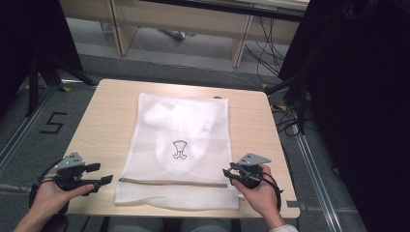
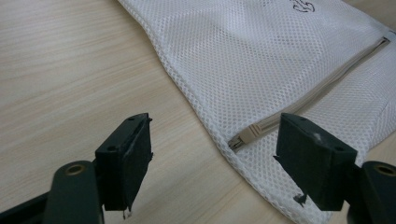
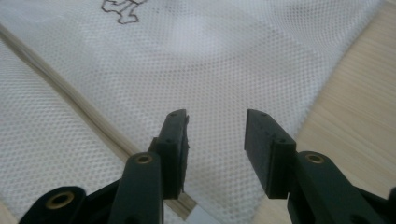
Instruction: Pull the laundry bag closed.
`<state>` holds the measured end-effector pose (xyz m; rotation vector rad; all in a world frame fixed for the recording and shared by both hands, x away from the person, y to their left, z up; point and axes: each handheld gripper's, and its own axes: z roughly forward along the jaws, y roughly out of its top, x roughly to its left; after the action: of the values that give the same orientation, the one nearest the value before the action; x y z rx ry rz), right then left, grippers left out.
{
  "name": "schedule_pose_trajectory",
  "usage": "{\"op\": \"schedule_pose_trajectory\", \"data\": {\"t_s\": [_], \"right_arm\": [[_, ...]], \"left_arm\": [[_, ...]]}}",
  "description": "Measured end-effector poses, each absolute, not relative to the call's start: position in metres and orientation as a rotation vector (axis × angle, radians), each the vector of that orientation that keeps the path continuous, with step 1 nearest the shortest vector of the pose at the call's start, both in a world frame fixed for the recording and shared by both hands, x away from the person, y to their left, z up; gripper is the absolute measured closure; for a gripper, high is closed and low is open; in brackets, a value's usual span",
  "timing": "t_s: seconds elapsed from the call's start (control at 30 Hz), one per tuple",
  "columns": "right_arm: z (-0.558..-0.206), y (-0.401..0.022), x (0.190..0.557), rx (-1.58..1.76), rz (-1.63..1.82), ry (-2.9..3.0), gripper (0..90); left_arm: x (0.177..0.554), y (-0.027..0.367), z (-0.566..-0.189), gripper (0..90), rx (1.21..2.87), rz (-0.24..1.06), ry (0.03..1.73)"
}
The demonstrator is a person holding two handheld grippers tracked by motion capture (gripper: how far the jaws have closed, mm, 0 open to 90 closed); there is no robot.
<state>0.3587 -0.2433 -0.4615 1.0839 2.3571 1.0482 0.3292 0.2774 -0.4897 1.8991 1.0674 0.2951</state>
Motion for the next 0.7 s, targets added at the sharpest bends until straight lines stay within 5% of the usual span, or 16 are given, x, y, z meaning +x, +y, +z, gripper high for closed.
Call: {"op": "schedule_pose_trajectory", "data": {"t_s": [0.7], "right_arm": [[-0.458, -0.184, 0.353, 0.843, 1.134, 2.468, 59.6]], "left_arm": [[0.333, 0.281, -0.489, 28.6, 1.825, 0.318, 1.151]]}}
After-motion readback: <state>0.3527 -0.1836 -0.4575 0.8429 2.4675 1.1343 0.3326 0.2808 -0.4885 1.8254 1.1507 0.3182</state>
